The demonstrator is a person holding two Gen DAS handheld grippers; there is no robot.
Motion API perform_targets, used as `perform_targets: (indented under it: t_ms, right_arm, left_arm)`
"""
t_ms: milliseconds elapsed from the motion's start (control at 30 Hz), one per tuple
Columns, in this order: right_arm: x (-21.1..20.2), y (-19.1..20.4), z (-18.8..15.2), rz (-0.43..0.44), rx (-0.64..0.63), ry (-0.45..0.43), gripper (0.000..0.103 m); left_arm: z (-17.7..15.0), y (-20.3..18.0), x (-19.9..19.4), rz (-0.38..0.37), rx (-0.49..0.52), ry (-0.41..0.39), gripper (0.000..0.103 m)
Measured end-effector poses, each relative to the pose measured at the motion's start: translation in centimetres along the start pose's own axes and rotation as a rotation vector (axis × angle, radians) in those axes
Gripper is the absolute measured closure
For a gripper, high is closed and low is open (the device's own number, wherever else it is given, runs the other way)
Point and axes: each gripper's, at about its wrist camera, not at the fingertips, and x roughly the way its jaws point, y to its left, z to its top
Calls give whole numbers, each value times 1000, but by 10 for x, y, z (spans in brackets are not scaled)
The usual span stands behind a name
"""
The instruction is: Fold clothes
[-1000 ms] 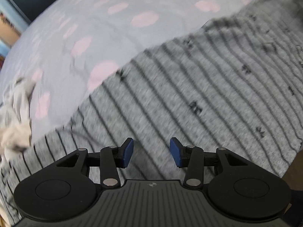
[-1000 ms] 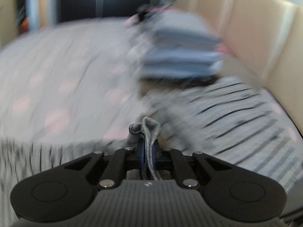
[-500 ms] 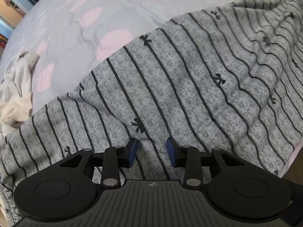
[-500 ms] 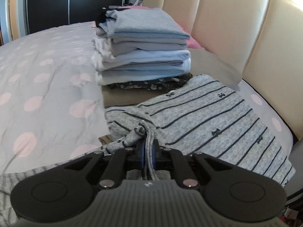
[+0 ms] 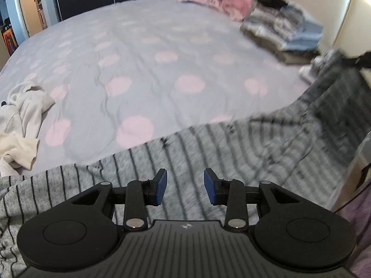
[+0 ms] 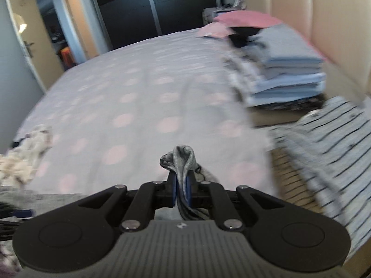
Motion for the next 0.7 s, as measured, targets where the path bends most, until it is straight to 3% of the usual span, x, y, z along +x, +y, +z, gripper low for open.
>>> perform_targets:
  t_ms: [233, 400, 533, 700]
  right_arm:
    - [16, 96, -26, 208, -1, 54, 94]
    - [40, 162, -54, 292, -12, 107, 94]
    - [69, 203, -88, 275, -48, 158, 94]
    - [102, 216, -120, 222, -98, 238, 91]
  left_arm:
    - [-12, 1, -19, -12, -6, -28, 70]
    - [-24, 16, -27, 16, -43, -27, 70]
    - [-37, 30, -29, 61, -95, 4, 70]
    - [-54, 37, -27, 90, -111, 42, 70]
